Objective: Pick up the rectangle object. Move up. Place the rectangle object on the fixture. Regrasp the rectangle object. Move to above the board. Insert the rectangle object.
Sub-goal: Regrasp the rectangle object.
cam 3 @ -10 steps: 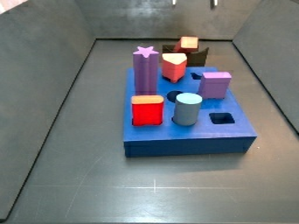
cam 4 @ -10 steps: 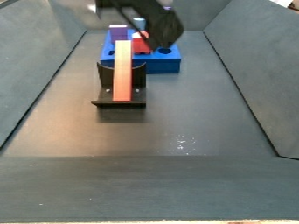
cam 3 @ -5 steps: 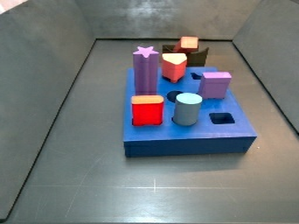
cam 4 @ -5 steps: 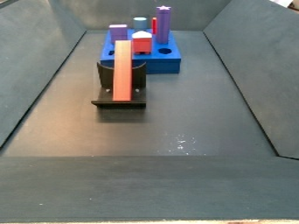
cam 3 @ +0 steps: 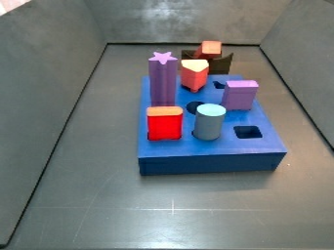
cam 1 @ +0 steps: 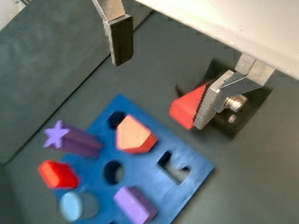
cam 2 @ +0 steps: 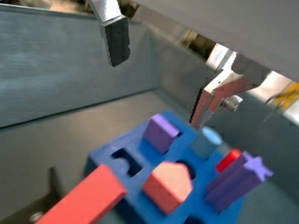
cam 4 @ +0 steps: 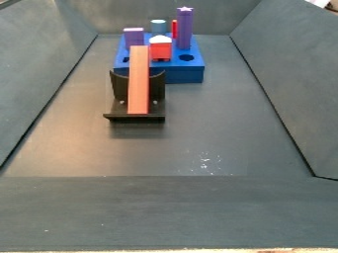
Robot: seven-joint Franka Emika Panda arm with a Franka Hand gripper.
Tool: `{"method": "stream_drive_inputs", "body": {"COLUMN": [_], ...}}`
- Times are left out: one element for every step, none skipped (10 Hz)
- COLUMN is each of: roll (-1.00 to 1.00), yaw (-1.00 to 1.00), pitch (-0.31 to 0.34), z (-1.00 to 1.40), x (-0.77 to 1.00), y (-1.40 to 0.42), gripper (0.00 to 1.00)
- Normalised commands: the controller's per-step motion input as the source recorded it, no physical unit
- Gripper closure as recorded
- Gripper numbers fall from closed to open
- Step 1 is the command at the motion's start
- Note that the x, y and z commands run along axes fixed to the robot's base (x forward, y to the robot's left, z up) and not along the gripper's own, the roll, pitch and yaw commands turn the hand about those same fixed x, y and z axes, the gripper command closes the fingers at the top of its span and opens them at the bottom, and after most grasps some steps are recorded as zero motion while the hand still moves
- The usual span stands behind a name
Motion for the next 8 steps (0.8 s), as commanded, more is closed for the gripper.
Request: {"method": "stream_drive_inputs", "body": {"roll": [1.00,1.00,1.00,1.00,1.00,1.00,1.00,1.00], "yaw": [0.00,0.00,0.00,0.01,0.01,0.01,0.01,0.01], "pitch": [0.058,0.054,0.053,0.050,0.048,0.048,0.051,0.061], "z": [0.01,0.01,0.01,0.01,0.01,0.01,0.01,0.01], "x": [-0.02,-0.01,-0.01,0.00,0.01,0.01,0.01,0.02], "y": [-0.02,-0.02,-0.02,-0.02,-0.02,-0.02,-0.02,-0.02], "gripper": [0.00,0.00,0.00,0.00,0.00,0.00,0.00,0.00]}}
